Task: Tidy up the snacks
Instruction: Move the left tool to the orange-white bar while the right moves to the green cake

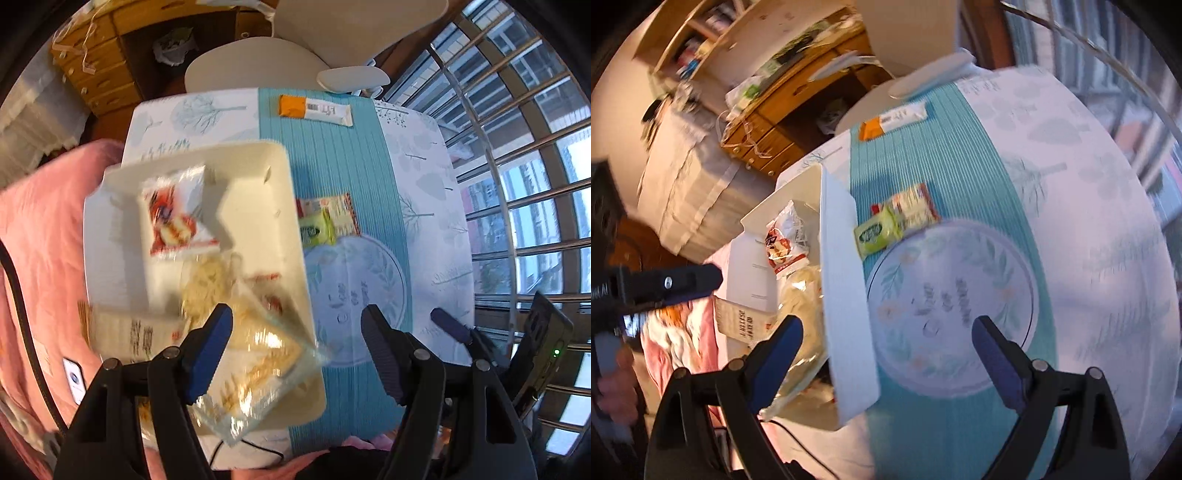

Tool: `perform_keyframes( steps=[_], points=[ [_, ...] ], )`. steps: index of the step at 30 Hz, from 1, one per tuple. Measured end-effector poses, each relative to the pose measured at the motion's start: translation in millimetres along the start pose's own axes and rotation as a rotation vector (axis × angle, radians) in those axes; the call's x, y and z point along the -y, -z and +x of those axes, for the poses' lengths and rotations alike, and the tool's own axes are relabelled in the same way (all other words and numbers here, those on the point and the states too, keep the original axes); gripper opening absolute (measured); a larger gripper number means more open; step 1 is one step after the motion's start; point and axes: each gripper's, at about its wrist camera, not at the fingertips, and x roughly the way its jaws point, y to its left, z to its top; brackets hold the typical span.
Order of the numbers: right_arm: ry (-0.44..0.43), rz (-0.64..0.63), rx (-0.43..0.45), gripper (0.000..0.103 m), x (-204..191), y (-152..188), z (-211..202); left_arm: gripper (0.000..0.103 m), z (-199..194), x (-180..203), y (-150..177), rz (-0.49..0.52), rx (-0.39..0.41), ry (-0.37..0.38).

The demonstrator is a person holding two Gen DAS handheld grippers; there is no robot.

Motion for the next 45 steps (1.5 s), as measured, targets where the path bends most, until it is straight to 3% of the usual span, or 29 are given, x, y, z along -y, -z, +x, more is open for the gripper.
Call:
perform_keyframes(
  steps=[7, 11, 15, 21, 25, 28, 31, 38, 45],
  points=[
    [-0.026, -0.293, 0.045, 0.093, 5, -32, 11, 0.071, 14, 27, -53, 0.094, 0.004, -0.077],
    [-0.028, -0.455, 0.072, 0.093, 3, -38, 19, 0.071, 28, 35, -84, 0.162, -0.014, -0.056],
    [-0.024, -0.584, 0.102, 0.093, 1, -40, 27, 0.071, 42, 42, -111, 0.265, -0.018, -0.106],
    [-0.017, -0.691, 0.144, 0.093, -3, -45, 40, 0.071, 68, 45, -153, 0.415, -0.032, -0.156],
    [-0.031, -0.713, 0.145, 0.093, -7, -53, 53, 0.071, 90, 46, -183, 0.506, -0.049, -0.166],
    [-0.019, -0.777, 0.161, 0.093, -12, -55, 63, 0.071, 106, 48, -198, 0.572, -0.060, -0.143],
    [-0.026, -0.852, 0.168, 0.093, -18, -56, 73, 0.071, 126, 53, -210, 0.620, -0.070, -0.168],
    [-0.057, -1.001, 0.165, 0.093, -33, -55, 97, 0.071, 167, 62, -237, 0.667, -0.069, -0.168],
    [-0.074, -1.072, 0.118, 0.088, -41, -50, 122, 0.071, 200, 66, -262, 0.682, -0.089, -0.140]
  ],
)
